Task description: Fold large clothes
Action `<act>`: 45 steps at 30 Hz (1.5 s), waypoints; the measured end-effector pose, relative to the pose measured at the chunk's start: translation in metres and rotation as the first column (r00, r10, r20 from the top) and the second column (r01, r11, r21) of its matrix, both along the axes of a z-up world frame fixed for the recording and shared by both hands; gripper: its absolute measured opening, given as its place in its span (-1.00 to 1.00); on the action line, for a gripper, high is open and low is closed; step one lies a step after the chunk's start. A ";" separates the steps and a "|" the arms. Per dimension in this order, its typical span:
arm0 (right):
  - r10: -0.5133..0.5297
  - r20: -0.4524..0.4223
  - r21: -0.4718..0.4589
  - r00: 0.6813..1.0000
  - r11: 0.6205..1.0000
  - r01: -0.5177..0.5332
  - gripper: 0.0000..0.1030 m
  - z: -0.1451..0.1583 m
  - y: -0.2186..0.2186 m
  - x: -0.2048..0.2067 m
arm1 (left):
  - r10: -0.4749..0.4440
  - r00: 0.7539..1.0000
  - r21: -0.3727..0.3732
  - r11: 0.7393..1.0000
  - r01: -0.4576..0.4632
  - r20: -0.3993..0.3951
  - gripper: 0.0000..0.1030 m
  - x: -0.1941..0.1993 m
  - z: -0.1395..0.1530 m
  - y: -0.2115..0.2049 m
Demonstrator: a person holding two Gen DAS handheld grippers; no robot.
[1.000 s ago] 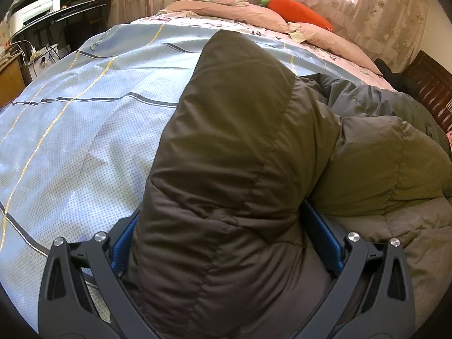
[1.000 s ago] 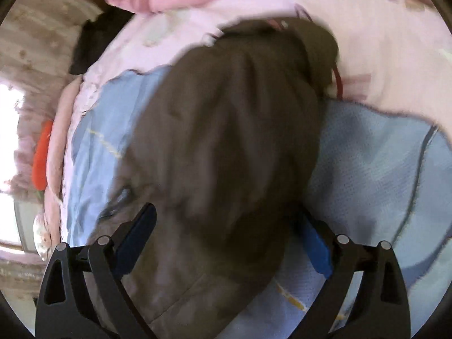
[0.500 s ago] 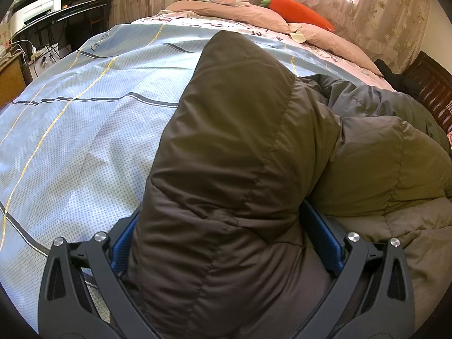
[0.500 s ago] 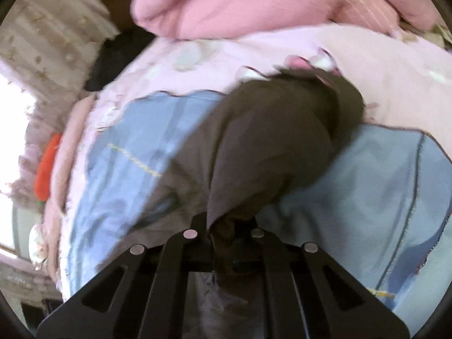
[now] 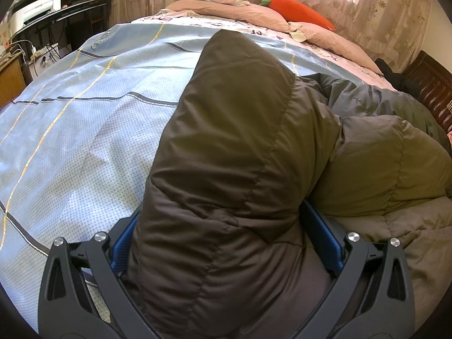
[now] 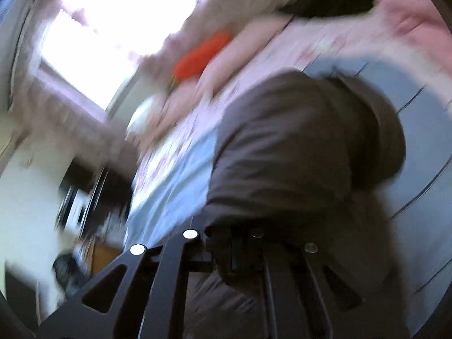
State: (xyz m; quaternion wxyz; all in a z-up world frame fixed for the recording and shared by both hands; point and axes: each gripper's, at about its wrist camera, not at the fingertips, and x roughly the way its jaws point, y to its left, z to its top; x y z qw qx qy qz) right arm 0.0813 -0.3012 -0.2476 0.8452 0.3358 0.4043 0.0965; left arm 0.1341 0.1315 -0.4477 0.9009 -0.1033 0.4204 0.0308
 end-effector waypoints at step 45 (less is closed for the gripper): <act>0.214 0.025 0.066 0.977 0.974 -0.215 -0.50 -0.023 0.140 0.008 | 0.000 0.999 -0.034 0.999 0.001 0.037 0.96 -0.007 -0.003 0.005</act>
